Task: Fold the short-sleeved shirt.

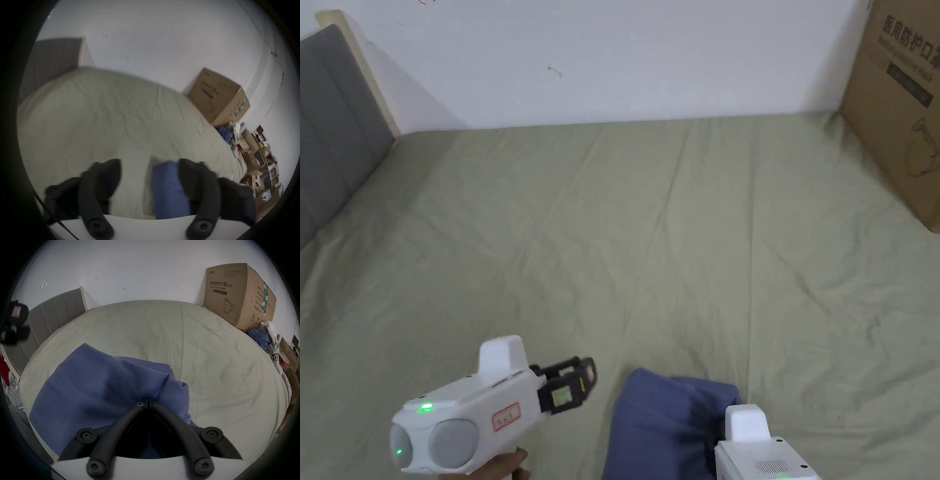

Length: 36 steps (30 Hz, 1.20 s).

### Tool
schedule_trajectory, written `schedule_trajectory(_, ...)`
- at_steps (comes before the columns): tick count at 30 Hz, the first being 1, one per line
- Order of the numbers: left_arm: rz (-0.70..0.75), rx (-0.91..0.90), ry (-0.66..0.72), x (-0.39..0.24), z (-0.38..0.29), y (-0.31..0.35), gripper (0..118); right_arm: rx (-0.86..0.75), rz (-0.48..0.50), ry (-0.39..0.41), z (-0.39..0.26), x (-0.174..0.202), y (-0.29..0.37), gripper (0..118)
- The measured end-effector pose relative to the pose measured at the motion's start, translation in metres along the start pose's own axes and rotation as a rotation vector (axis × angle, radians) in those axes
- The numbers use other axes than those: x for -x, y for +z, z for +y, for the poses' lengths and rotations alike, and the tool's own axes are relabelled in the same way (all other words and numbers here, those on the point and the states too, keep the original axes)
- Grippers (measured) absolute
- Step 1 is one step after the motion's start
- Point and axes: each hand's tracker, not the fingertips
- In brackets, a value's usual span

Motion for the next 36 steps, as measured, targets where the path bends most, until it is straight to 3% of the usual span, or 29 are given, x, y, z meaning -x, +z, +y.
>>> schedule_trajectory(2,-0.019,0.065,-0.014,-0.004,-0.005,-0.019,104,-0.005,0.000,0.002,-0.001,0.001,0.000,0)
schedule_trajectory(3,-0.028,0.079,-0.024,-0.005,-0.009,-0.028,107,-0.007,-0.001,0.005,0.000,0.001,0.001,0)
schedule_trajectory(10,-0.068,0.300,-0.054,-0.014,-0.029,-0.093,105,-0.006,0.008,0.005,0.000,0.000,0.002,0)
schedule_trajectory(11,-0.059,0.318,-0.052,-0.015,-0.031,-0.099,100,-0.006,0.009,0.006,0.000,0.000,0.002,0)
schedule_trajectory(14,-0.105,0.383,-0.031,-0.016,-0.042,-0.111,49,-0.008,0.014,0.009,0.000,0.000,0.003,0)
schedule_trajectory(17,-0.099,0.353,-0.018,-0.017,-0.043,-0.105,37,-0.012,0.017,0.014,-0.001,-0.003,0.002,0)
schedule_trajectory(19,-0.120,0.367,0.042,-0.012,-0.041,-0.106,23,-0.013,0.022,0.016,0.000,-0.003,0.003,0)
schedule_trajectory(22,-0.123,0.342,0.051,-0.010,-0.039,-0.100,20,0.013,0.053,0.004,0.011,-0.008,0.009,0)
schedule_trajectory(25,-0.122,0.315,0.046,-0.005,-0.035,-0.086,18,-0.025,0.127,-0.090,0.024,-0.019,0.025,0)
schedule_trajectory(27,-0.120,0.303,0.071,0.007,-0.029,-0.077,17,-0.081,0.107,-0.114,0.032,-0.023,0.036,0)
schedule_trajectory(36,0.148,0.214,0.008,0.118,0.019,0.001,17,-0.170,0.101,-0.043,0.068,-0.016,0.060,0)
